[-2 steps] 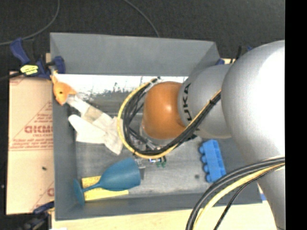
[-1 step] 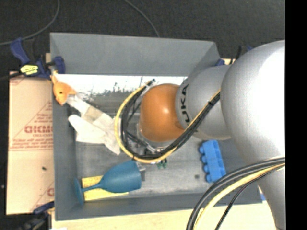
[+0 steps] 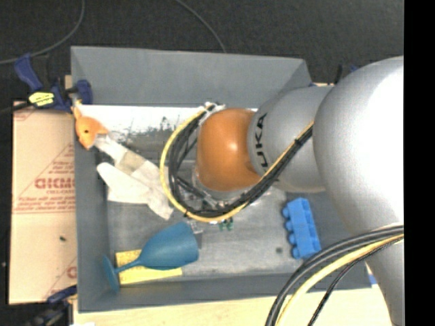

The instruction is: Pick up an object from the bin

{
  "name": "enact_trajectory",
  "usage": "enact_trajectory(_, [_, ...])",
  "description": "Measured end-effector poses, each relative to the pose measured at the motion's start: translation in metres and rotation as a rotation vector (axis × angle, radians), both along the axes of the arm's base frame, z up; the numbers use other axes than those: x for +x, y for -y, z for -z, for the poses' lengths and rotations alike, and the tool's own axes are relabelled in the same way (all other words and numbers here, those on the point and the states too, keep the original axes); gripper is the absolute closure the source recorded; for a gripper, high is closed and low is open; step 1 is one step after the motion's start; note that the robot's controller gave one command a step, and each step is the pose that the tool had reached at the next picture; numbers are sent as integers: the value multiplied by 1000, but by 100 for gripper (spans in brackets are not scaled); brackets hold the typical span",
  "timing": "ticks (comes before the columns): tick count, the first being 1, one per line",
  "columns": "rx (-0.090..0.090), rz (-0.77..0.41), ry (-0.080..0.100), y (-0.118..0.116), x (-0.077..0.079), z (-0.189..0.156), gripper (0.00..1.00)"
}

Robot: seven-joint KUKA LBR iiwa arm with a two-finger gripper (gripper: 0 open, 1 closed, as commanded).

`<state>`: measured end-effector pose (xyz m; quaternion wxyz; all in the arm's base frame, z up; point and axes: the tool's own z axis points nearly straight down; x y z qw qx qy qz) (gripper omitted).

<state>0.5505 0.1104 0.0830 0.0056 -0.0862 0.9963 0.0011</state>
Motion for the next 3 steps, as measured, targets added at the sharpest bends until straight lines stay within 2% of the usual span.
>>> enact_trajectory(1, [-7, -283, 5, -3, 4, 10, 0])
enact_trajectory(2, [-5, -233, 4, -3, 5, 12, 0])
enact_trajectory(3, [-10, -499, 13, -9, 9, 12, 0])
